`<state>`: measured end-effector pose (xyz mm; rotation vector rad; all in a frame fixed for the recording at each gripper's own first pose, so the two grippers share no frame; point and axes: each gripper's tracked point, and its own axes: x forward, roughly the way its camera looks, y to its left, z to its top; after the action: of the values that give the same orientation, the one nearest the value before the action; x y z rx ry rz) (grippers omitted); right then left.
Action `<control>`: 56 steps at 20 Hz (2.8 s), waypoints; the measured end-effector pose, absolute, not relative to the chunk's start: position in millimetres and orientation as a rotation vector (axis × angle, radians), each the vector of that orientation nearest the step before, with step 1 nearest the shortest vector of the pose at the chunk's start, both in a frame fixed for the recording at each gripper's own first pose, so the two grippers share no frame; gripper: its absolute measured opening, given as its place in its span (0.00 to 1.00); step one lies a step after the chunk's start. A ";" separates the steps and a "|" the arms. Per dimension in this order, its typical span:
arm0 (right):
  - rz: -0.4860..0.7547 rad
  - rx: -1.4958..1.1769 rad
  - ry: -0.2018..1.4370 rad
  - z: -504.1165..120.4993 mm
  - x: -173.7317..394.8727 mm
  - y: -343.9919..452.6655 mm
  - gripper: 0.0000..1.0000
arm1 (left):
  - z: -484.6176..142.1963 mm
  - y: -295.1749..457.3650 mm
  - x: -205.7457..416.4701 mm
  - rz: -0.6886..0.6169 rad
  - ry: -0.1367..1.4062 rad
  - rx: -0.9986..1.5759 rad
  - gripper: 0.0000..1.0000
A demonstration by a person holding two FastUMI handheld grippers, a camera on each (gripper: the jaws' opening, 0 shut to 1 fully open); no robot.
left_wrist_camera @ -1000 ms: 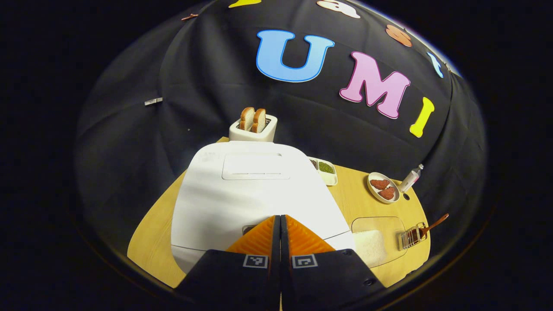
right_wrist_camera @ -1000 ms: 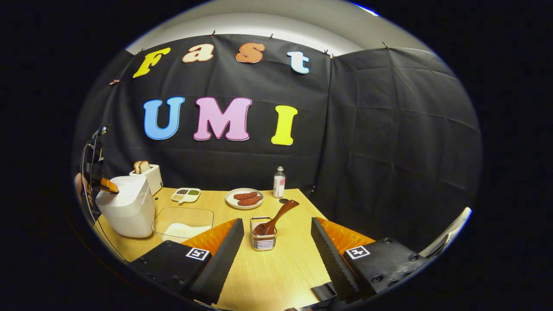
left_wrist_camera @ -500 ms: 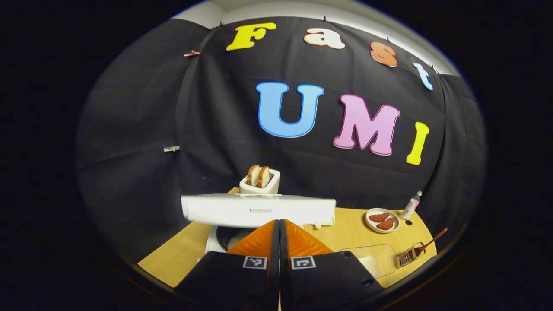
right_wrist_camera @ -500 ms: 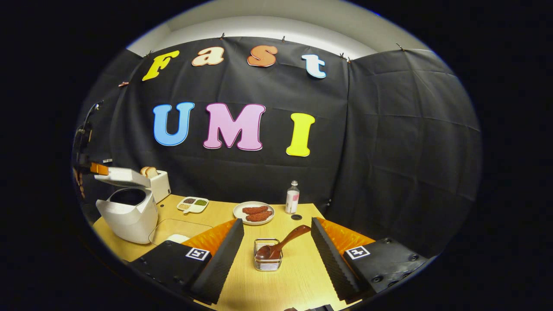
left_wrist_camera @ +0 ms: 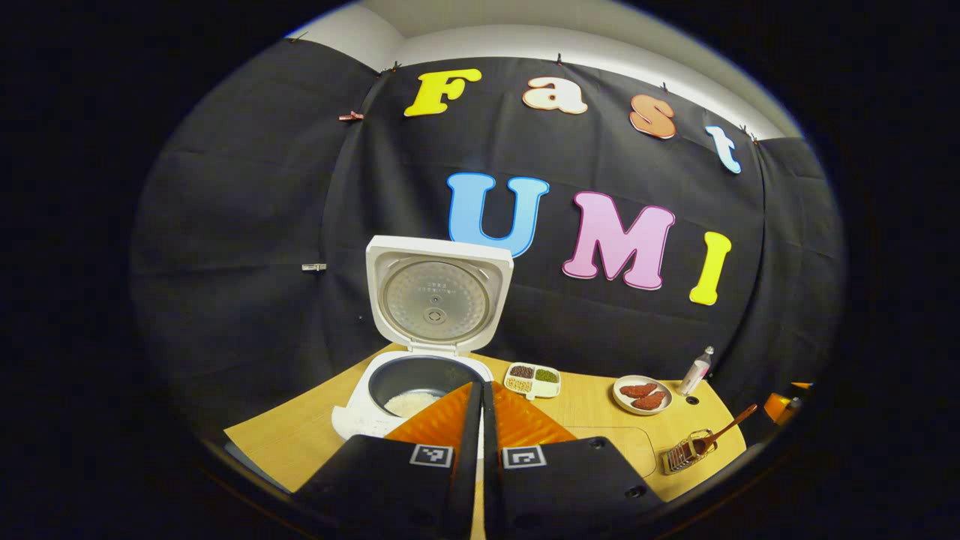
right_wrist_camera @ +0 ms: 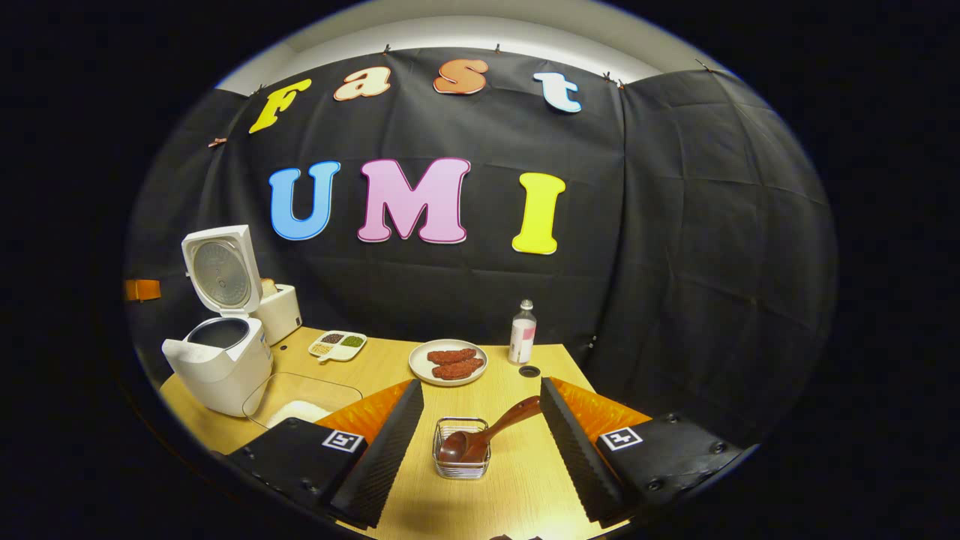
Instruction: Close the left gripper, press the button to open the rice cooker; take a wooden spoon from the chopstick holder with the right hand, scoop a spoonful of rice and pour it into the rice cooker, then put the wooden spoon back into the chopstick holder.
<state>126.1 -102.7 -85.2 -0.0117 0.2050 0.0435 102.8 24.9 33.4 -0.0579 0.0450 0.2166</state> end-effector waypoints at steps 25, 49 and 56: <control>0.131 0.375 0.547 -244.2 229.5 -102.8 0.96 | -20.9 -82.0 74.1 0.249 0.233 0.104 0.96; 0.079 0.190 0.314 -114.1 223.6 -82.8 0.19 | -50.2 -109.3 45.4 0.015 0.241 0.114 0.97; 0.082 0.166 0.240 -55.4 207.5 -22.8 0.18 | -70.2 -45.0 25.0 -0.029 0.240 0.126 0.97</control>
<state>207.5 -22.8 -55.4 0.1660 0.2402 0.0817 25.0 -45.0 -70.2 0.1256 0.2401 -0.0285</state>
